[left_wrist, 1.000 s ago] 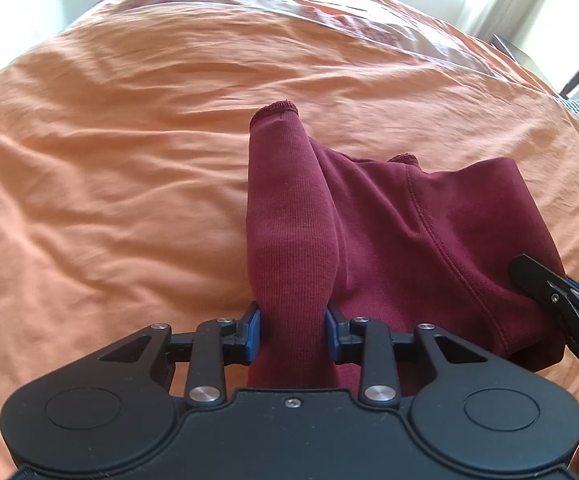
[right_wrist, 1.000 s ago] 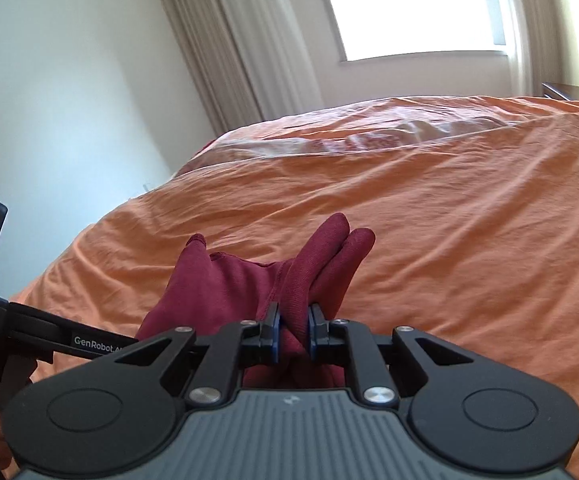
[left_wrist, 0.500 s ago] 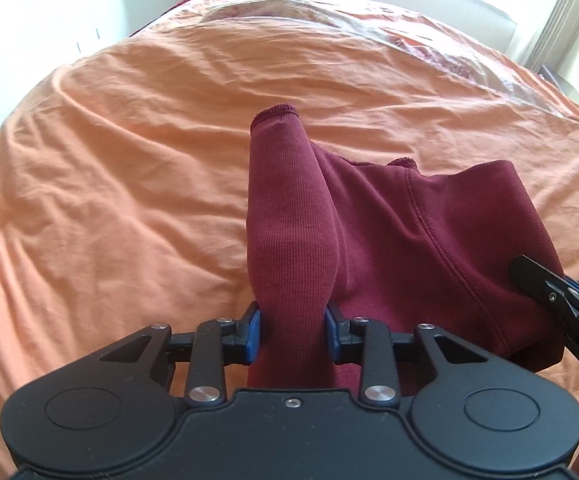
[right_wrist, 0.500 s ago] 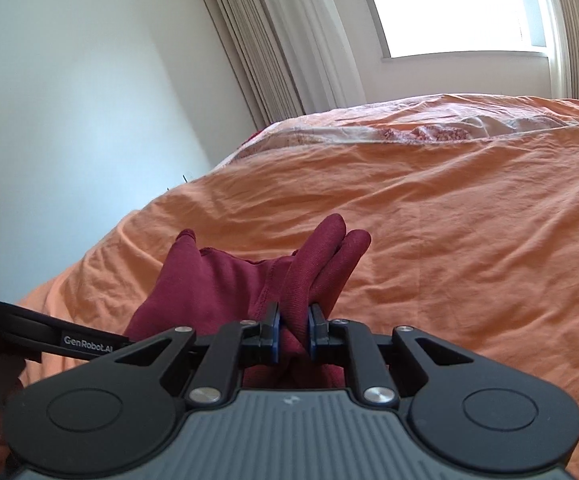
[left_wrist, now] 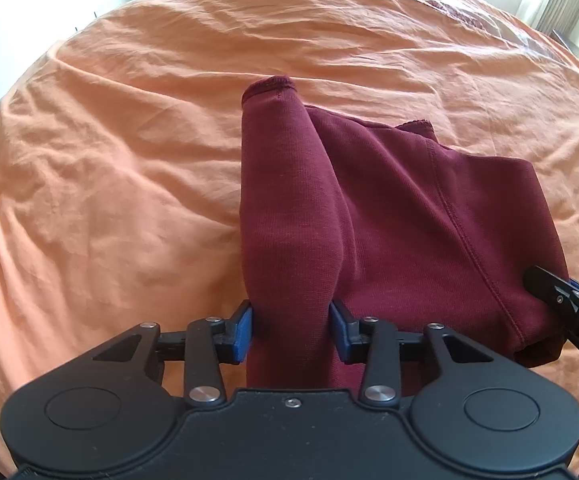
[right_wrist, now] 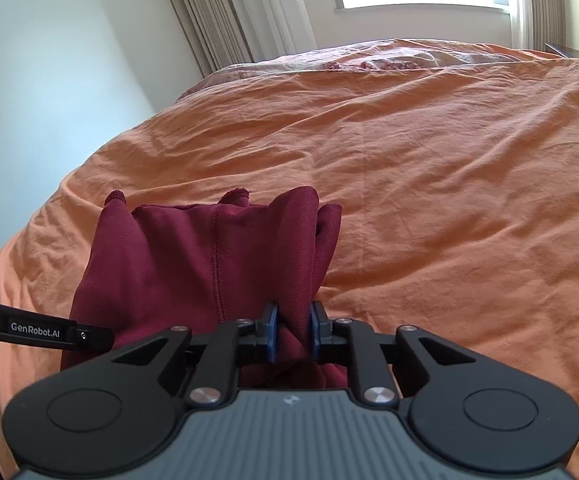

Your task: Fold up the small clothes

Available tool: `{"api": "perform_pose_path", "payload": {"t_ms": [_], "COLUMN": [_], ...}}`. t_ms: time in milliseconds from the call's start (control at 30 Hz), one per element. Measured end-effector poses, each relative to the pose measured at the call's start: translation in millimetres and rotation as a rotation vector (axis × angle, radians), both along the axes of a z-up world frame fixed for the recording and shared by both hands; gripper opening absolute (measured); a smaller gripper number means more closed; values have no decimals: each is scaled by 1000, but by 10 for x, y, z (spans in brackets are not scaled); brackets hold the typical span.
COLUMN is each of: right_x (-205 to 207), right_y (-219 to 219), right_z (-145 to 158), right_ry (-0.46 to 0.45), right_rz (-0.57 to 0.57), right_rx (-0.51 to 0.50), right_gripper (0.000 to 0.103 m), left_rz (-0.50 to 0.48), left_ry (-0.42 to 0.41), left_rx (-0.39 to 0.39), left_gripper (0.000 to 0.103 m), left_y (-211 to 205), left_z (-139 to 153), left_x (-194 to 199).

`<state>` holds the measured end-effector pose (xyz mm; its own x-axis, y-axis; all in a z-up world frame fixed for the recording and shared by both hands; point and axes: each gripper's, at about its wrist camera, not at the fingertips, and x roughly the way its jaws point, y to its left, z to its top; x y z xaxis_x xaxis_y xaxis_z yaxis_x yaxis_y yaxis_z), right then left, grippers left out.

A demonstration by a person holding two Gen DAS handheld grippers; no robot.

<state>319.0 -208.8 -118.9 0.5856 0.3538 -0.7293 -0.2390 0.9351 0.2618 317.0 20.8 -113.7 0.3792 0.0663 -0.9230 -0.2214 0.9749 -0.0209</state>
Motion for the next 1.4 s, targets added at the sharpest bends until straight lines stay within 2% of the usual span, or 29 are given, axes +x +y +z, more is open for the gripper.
{"api": "perform_pose_path", "payload": {"t_ms": [100,133,167,200,333,400,467,600,667,833,1067,1233,1400], "right_x": [-3,-13,-26,-42,-169,-245,-324,-462,-546,-758,-1081,-1318,-1640], "right_y": [-15,-34,-53,-70,-133,-163,-193,-203,-205,-175,-159,-213,-293], "right_z": [14,14,16,21,115,189,275,444,532,675,800,891,973], "right_ry": [9,13,19,23,8,-1,-17,-42,-58,-100,-185,-205,-227], "right_rz": [-24,-29,-29,-29,-36,-43,-57,-94,-116,-116,-54,2,67], "right_rx": [-19,-20,-21,-24,-25,-16,5,26,51,69,55,73,79], "right_gripper": [33,34,40,52,65,81,90,99,103,103,103,103,103], "left_rz": [2,5,7,8,10,11,-2,-17,-13,24,68,113,169], "left_ry": [-1,-7,-14,-19,-31,-50,-87,-131,-148,-226,-282,-332,-367], "left_rx": [2,5,11,16,18,9,-13,-16,-19,-22,39,99,105], "left_gripper": [60,69,75,77,88,93,100,101,102,102,102,102,102], "left_y": [-1,-1,-3,0,50,90,133,176,194,243,209,146,75], "left_z": [19,31,50,66,130,171,222,326,389,546,716,873,994], "left_x": [-4,-16,-36,-54,-139,-202,-285,-421,-485,-699,-1066,-1493,-1971]}}
